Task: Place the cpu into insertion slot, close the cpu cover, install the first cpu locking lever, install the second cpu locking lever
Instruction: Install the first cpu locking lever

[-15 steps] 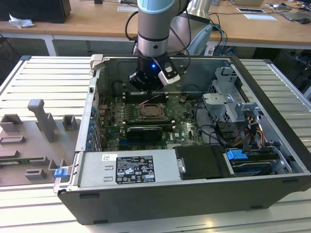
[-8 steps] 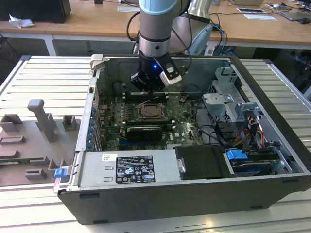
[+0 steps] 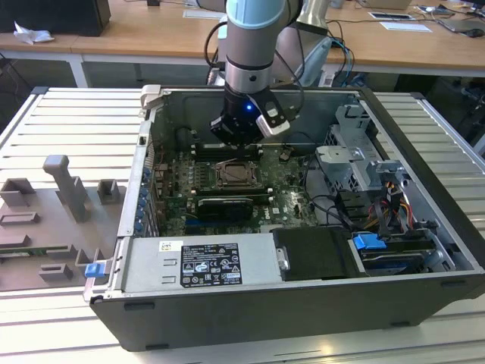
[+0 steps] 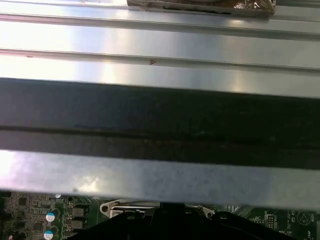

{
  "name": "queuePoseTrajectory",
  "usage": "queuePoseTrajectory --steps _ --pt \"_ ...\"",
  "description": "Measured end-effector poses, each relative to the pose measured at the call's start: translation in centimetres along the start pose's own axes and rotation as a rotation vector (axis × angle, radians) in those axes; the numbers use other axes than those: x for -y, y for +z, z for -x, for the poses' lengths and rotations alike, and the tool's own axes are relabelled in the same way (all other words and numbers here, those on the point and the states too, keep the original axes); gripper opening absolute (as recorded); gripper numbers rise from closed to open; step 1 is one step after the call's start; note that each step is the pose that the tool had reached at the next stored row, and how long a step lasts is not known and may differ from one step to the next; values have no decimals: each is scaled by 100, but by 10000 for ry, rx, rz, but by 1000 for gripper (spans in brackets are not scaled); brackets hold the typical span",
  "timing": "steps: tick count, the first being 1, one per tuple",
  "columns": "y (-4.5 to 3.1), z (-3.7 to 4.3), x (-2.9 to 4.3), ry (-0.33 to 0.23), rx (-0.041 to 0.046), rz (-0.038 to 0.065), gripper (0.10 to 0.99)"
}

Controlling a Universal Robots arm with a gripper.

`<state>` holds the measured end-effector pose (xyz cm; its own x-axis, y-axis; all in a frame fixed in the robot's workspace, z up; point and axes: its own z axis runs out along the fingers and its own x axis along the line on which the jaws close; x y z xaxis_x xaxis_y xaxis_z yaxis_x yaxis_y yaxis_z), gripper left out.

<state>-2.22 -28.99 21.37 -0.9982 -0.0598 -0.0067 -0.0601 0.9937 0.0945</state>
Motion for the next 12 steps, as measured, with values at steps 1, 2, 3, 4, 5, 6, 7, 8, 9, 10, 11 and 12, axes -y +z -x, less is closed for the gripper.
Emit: queuePoseTrajectory --steps 1,2,3,4,5,6,7,8,9,10,11,12 --pt "8 6 1 0 0 0 106" --pt "15 11 0 0 0 0 106" --pt "25 19 1 0 0 -1 106" --pt "35 22 2 -1 0 -1 106" --pt "48 30 3 0 0 0 106" --pt "60 37 4 0 0 0 106" --pt "66 39 5 0 0 -1 106" --pt "73 41 6 1 0 -10 106" --pt "79 42 7 1 -3 -38 106" --pt "81 43 7 1 -4 -63 106" --pt "84 43 7 0 -6 -87 106" --pt "87 43 8 -1 -8 -114 106"
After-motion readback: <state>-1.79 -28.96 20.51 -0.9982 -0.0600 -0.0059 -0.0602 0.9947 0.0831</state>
